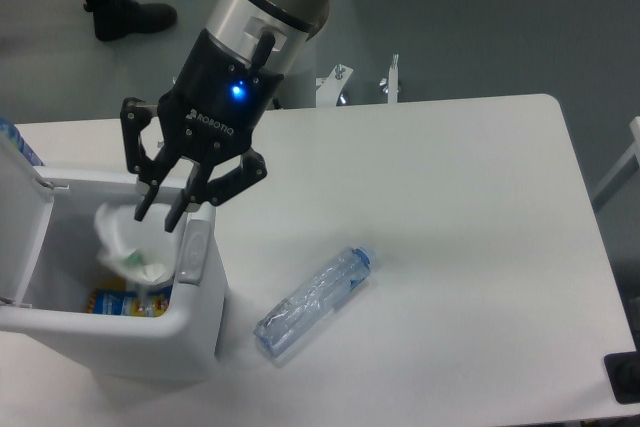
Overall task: Place the trash in the trash can
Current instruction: 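Carry the wrapper over the trash bin and open the gripper, then move the open gripper over the clear plastic water bottle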
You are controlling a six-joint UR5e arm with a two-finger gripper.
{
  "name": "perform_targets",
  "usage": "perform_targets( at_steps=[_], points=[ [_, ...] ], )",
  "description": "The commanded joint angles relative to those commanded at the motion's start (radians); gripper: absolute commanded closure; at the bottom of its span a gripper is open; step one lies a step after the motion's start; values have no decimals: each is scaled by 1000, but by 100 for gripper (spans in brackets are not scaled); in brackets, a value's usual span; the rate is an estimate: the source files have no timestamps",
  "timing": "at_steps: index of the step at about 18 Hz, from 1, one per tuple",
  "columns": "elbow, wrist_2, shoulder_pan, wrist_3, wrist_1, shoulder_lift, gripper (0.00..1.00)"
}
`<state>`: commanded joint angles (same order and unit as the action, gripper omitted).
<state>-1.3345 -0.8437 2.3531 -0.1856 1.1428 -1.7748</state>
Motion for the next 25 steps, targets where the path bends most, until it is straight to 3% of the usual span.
perform_targets(
  at_steps=[8, 12, 18, 25],
  points=[
    [0, -2, 167, 0, -60, -32, 0],
    [0, -3, 209, 0, -126, -86, 0],
    [11, -93, 230, -2, -176, -187, 0],
    [-2, -101, 224, -120, -178, -253, 0]
  ],
)
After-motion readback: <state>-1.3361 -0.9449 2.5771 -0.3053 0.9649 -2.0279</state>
